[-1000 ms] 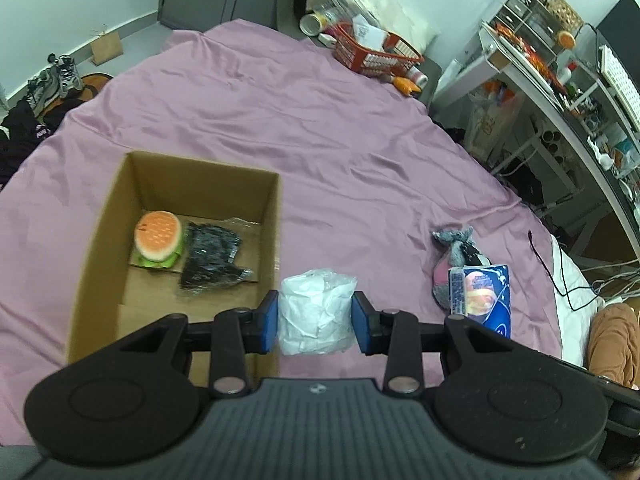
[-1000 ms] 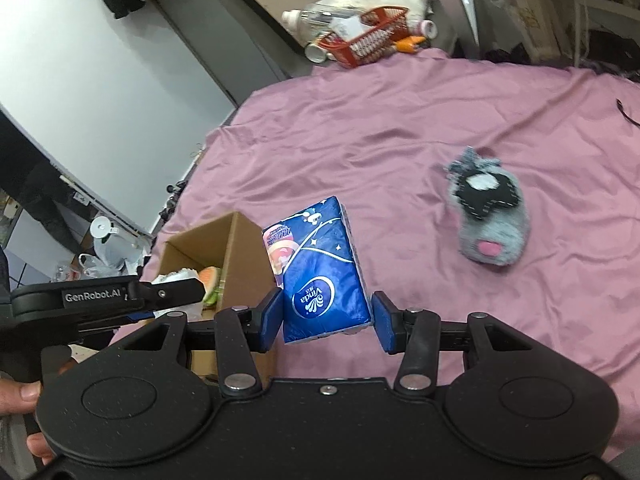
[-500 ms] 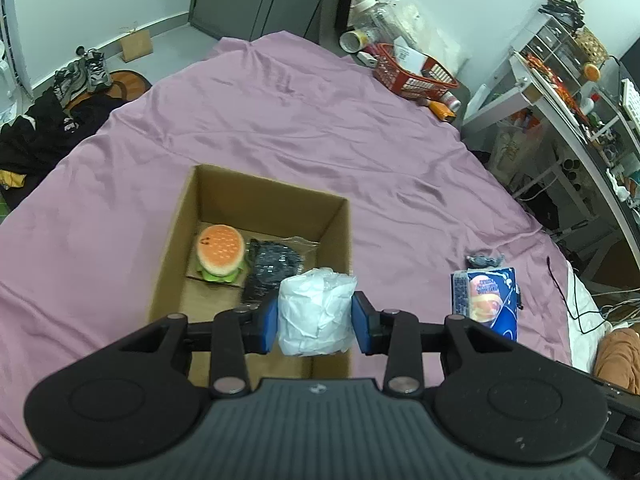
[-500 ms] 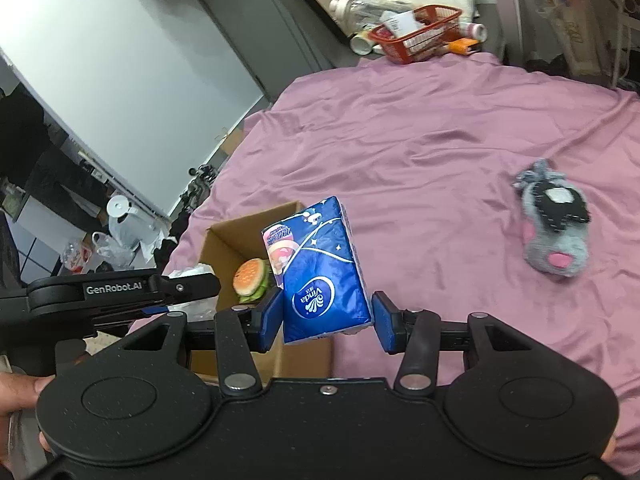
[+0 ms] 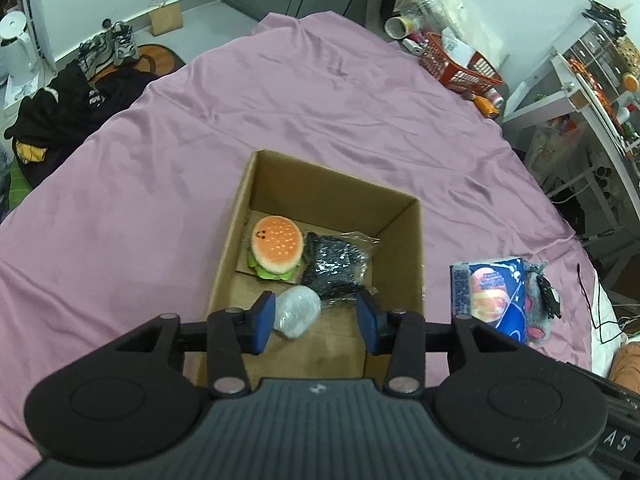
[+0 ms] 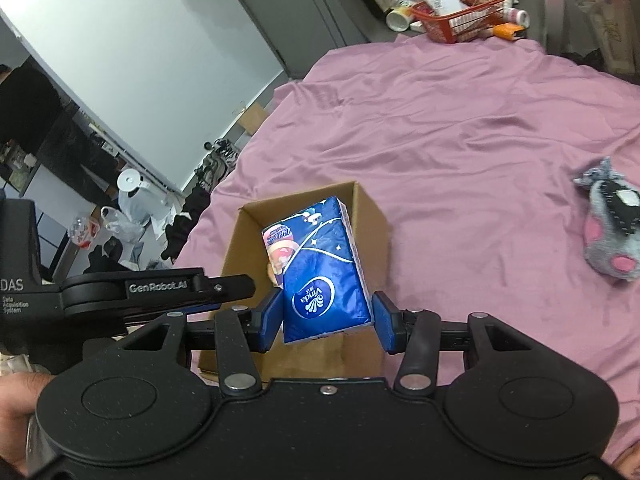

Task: Organize soft objects
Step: 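Lower the white tissue into the box while the right tool drops the blue pack in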

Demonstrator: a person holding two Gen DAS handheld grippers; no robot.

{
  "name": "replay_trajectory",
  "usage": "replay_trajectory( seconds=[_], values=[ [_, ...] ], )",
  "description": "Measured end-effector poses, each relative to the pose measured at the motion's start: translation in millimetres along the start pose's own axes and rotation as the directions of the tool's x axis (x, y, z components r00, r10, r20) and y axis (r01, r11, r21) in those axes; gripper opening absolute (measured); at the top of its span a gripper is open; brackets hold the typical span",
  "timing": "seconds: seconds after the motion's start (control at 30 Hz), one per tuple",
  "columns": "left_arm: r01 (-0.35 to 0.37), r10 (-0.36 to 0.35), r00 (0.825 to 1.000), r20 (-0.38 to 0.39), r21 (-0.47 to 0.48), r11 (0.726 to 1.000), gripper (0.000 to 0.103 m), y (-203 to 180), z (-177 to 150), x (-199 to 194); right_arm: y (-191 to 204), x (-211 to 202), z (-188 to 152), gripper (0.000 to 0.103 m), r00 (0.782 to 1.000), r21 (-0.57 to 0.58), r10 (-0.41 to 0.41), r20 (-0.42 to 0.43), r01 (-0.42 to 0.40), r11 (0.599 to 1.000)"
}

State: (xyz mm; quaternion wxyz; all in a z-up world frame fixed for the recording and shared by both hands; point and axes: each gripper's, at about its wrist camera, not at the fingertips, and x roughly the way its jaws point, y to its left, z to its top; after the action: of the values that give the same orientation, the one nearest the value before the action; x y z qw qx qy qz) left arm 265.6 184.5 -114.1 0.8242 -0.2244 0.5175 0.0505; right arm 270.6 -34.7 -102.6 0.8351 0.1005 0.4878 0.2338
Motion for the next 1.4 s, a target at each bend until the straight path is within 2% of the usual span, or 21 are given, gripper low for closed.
replay_trajectory(
  seconds=[0.43, 0.53, 0.73, 1.03, 1.13, 1.27, 1.4],
  values=[
    [-0.026, 0.026, 1.0, 0.011, 0.008, 1.0, 0.047, 15, 5, -7, 24, 27, -1, 0.048, 0.998, -0.019, 0.046, -0.031, -0.046, 0.999],
    [-0.044, 0.044, 0.999, 0.006, -0.016, 0.999, 0.048, 21, 5, -8, 34, 44, -2, 0.048, 0.999, -0.051, 0.019, -0.042, -0.021, 0.998],
    [-0.065, 0.065, 0.998, 0.017, -0.032, 0.997, 0.05, 30, 5, -16, 40, 63, -7, 0.048, 0.995, -0.048, 0.021, -0.099, -0.026, 0.998],
    [-0.064, 0.065, 0.998, 0.021, -0.022, 0.998, 0.057, 23, 1, -15, 30, 34, -8, 0.053, 0.997, -0.068, 0.01, -0.072, -0.014, 0.998],
    [-0.045, 0.045, 0.999, 0.023, -0.009, 0.999, 0.063, 14, -2, -15, 24, 23, -8, 0.055, 0.998, -0.074, 0.001, -0.057, -0.005, 0.997],
    [-0.038, 0.037, 0.998, 0.043, 0.033, 0.999, 0.072, -1, -4, -17, 16, 6, -8, 0.063, 1.0, -0.083, -0.004, -0.024, 0.002, 0.997],
    [-0.033, 0.03, 0.998, 0.05, 0.052, 0.998, 0.075, -14, -5, -18, 2, -7, -10, 0.075, 1.0, -0.066, -0.014, 0.015, 0.015, 0.998]
  ],
)
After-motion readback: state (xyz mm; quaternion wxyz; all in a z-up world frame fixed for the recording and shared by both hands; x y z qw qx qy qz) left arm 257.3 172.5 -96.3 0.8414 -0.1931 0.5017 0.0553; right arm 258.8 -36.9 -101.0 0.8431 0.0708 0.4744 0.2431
